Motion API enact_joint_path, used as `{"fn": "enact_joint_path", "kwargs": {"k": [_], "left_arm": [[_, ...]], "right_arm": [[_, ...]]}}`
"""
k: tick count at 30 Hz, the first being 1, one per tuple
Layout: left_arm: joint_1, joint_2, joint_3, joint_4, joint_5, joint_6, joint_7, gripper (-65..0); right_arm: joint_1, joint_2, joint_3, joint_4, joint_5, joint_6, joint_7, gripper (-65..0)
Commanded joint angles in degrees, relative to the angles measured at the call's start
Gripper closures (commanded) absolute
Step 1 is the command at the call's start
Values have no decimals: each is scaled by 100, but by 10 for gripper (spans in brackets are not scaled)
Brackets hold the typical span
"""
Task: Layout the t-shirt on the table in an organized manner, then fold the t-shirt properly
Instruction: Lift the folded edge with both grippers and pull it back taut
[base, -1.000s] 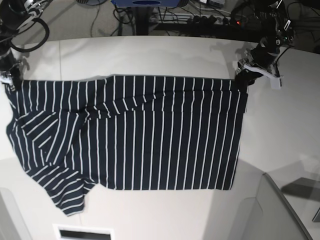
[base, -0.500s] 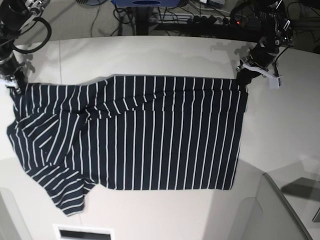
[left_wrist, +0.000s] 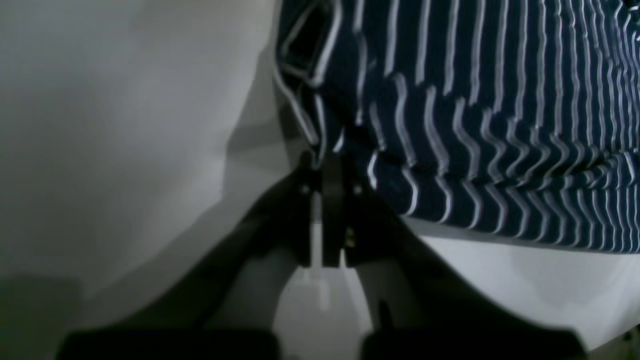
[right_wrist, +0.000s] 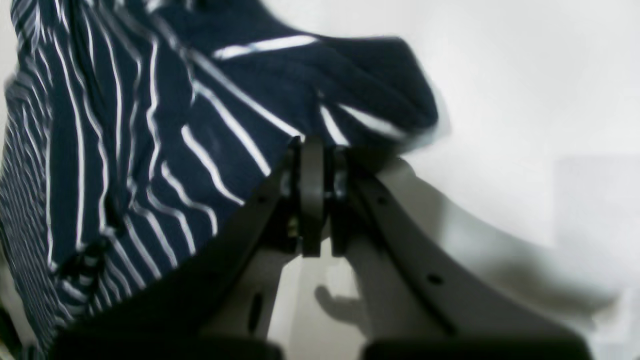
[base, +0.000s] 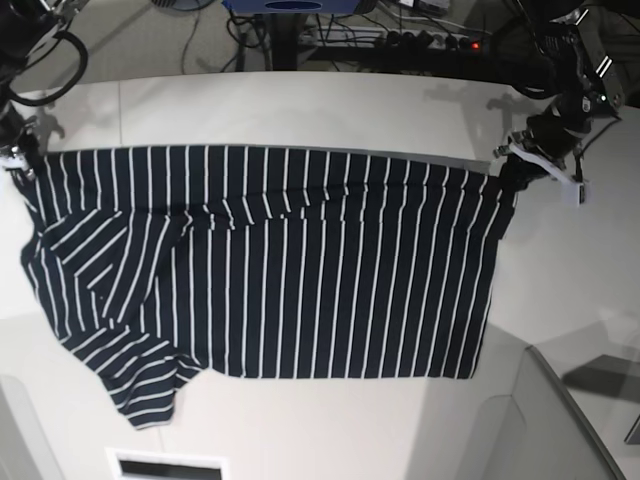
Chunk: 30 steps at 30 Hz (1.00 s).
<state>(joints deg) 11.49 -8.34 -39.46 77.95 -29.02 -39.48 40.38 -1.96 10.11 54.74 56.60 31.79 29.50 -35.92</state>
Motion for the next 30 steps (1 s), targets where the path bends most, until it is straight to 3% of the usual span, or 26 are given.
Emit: {"fn": "enact_joint_path", "kwargs": {"k": [1, 5, 8, 14, 18, 24, 30], "left_arm": [[-19, -76, -5, 244, -109, -52, -78, 0], [-72, -67, -67, 737, -153, -52, 705, 0], [-168, -41, -295, 1132, -153, -52, 951, 0], [-854, -50, -419, 1361, -127, -21, 1628, 0], [-1206, -58, -366, 1361, -145, 524, 1663, 0], [-1636, -50, -357, 1334, -145, 665, 1689, 0], [-1469, -50, -357, 1343, -145, 691, 1689, 0]], "right_arm": [[42, 145, 7, 358, 122, 44, 36, -2], [33, 110, 7, 1290, 113, 44, -773, -2], [86, 101, -2, 1949, 122, 9, -1300, -2], [516, 172, -54, 2362, 69, -9, -1784, -2], [842, 356, -63, 2353, 69, -281, -1951, -3], [1246, 637, -766, 2353, 69, -396, -1907, -3], [1352, 637, -810, 2353, 69, -405, -1951, -3]]}}
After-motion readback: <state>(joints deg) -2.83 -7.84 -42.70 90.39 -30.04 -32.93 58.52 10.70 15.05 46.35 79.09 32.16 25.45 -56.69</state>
